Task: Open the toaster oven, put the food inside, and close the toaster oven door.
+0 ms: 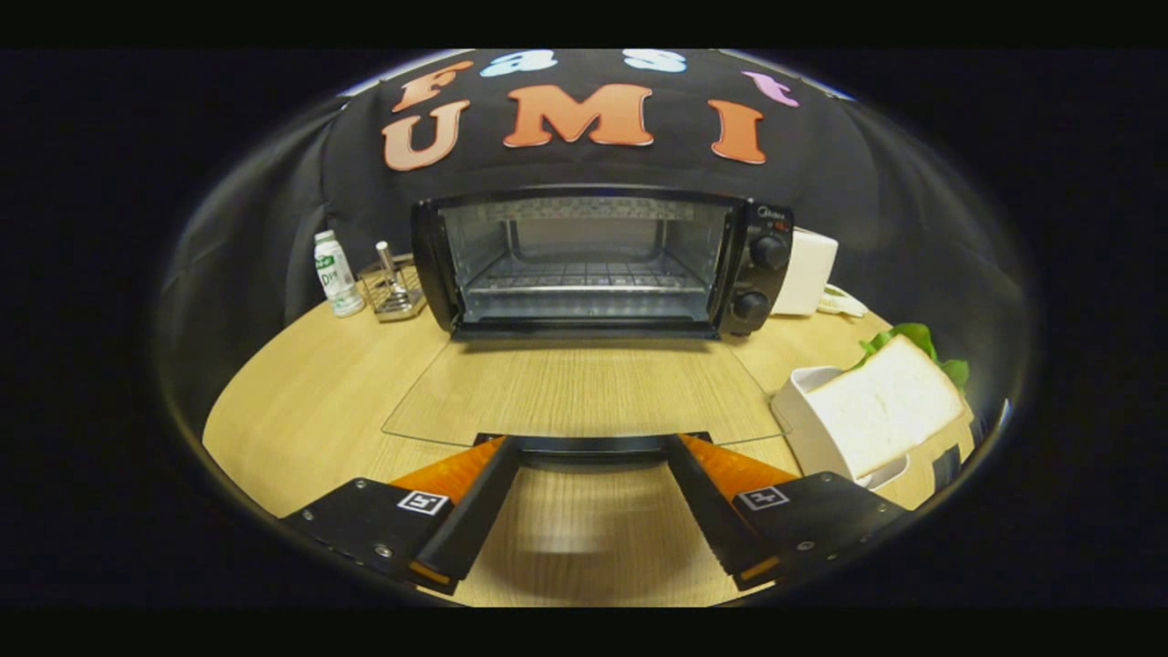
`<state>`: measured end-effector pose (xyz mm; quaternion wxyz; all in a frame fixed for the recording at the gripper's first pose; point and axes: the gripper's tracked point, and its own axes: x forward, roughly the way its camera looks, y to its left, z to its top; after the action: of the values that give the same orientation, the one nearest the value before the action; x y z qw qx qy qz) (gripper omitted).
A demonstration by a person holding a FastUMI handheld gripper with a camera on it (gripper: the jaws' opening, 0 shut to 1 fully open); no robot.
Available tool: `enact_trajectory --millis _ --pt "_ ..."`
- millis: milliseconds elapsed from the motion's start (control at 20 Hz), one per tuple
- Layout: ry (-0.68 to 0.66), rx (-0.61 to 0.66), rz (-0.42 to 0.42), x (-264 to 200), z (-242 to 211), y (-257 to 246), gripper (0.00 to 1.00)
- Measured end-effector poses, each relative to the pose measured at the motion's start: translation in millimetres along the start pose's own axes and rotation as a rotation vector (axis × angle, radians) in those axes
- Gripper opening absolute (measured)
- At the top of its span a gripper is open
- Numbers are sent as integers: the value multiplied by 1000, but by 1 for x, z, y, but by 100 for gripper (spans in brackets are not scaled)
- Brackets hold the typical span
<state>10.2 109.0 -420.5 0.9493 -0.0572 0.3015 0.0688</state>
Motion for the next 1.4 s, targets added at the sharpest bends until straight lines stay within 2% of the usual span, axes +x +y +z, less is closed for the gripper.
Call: enact_trajectory --millis 150,350,750,900,1050,1400 --pt "-5 -5 25 -12 10 -2 99" --pt "-20 14 54 -36 33 -31 99" --pt "83 -90 98 -82 72 -147 100" --pt "131 -92 99 -83 87 -198 99" --pt "233 -51 145 -74 83 -226 99" --pt "465 129 287 -31 52 -248 99"
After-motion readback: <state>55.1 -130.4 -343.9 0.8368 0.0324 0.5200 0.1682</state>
